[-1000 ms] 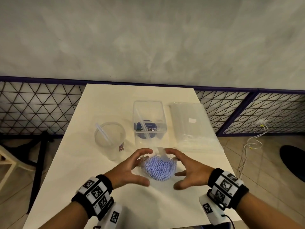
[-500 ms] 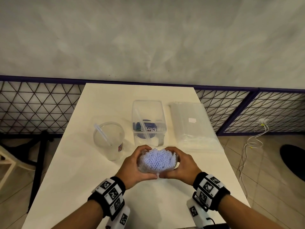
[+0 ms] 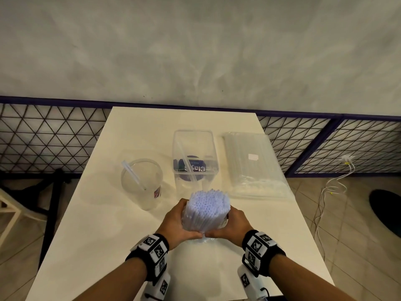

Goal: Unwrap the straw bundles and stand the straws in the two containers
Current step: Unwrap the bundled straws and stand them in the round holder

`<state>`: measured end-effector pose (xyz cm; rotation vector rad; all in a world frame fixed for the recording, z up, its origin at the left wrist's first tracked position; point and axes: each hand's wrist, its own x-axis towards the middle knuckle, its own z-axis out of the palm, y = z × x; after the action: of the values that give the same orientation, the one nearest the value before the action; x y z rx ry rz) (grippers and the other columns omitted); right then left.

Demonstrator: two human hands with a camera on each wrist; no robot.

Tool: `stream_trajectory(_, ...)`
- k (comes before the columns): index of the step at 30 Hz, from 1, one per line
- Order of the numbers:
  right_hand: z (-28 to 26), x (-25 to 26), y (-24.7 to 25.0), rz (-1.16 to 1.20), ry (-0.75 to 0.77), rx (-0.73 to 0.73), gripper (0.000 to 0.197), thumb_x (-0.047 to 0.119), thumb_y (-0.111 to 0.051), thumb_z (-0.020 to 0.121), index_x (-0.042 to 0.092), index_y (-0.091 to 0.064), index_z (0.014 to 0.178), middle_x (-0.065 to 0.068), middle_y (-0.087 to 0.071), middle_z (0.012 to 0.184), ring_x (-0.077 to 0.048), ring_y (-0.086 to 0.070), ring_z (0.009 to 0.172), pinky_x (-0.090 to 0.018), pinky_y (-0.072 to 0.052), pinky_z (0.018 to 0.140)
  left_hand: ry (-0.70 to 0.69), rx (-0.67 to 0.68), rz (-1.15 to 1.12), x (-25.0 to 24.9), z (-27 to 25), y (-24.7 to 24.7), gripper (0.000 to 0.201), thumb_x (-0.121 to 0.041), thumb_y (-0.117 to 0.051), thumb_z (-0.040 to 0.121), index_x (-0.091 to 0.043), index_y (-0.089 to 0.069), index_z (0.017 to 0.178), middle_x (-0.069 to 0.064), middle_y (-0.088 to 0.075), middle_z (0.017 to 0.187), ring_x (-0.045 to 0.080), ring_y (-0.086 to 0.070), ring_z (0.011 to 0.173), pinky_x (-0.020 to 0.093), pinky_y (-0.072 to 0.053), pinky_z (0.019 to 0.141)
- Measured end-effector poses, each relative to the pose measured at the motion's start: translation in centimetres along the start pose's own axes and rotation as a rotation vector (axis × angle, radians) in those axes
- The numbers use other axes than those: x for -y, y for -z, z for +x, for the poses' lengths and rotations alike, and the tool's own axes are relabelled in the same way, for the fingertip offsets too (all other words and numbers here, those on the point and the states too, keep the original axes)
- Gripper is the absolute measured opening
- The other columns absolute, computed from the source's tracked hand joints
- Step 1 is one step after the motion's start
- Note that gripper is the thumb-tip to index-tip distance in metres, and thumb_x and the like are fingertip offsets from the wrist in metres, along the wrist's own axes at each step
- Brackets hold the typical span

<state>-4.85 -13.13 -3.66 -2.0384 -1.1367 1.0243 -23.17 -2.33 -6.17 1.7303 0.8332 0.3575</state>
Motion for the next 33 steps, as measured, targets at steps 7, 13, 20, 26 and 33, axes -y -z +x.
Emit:
stream_trajectory(7, 0.5, -1.3, -0.8, -0.006, -0.004, 0.008, 0.063, 0.025, -0.094, 0.055, 0.031, -0.061, 0.108, 0.018, -0.066, 0.097, -0.001, -0.063, 0.094, -0.007, -0.047, 0.073, -0.037, 0.102, -0.039, -1.5, 0.4, 0.2, 0.108, -0.033, -0.097, 0.039, -0.05, -0.033, 0.125, -0.022, -0.051, 0.128, -0.011, -0.048, 0.121, 0.01, -0.042, 0.098)
stream_trajectory(13, 0.1, -2.2, -1.6, 0.054, 0.034, -0.005, 0.078, 0.038, -0.095, 0.047, 0.033, -0.06, 0.117, 0.015, -0.068, 0.112, -0.001, -0.063, 0.104, -0.032, -0.055, 0.093, 0.059, -0.035, -0.059, -1.5, -1.0, -1.6, 0.066, -0.029, -0.096, 0.05, -0.043, -0.058, 0.103, -0.02, -0.069, 0.103, -0.015, -0.061, 0.099, 0.012, -0.05, 0.087)
stream_trajectory(20, -2.6, 2.5, 2.2, -0.034, 0.356, 0.085, 0.105, 0.034, -0.09, 0.06, 0.069, -0.019, 0.13, 0.032, -0.022, 0.145, 0.01, -0.033, 0.13, -0.022, -0.051, 0.091, 0.001, -0.191, -0.166, -2.8, -3.4, 0.6, 0.074, -0.051, -0.092, 0.041, -0.037, -0.06, 0.106, -0.033, -0.068, 0.104, -0.011, -0.064, 0.1, 0.003, -0.047, 0.083)
stream_trajectory(26, -2.3, 7.4, 3.6, -0.017, 0.532, 0.071, 0.075, 0.031, -0.083, 0.067, 0.043, -0.047, 0.132, 0.019, -0.057, 0.124, -0.012, -0.053, 0.112, -0.025, -0.052, 0.081, 0.009, -0.292, -0.198, -2.0, -5.4, 3.7, 0.07, -0.047, -0.091, 0.037, -0.034, -0.062, 0.1, -0.037, -0.068, 0.095, -0.014, -0.064, 0.093, -0.001, -0.045, 0.077)
stream_trajectory(33, -1.0, 9.1, -0.3, 0.023, 0.513, 0.065, 0.047, 0.022, -0.085, 0.069, 0.028, -0.065, 0.112, 0.017, -0.066, 0.097, -0.015, -0.062, 0.077, -0.029, -0.056, 0.069, 0.016, -0.328, -0.224, -0.4, -7.1, 6.5, 0.079, -0.05, -0.093, 0.036, -0.028, -0.064, 0.105, -0.029, -0.071, 0.099, -0.009, -0.067, 0.093, 0.003, -0.048, 0.077)
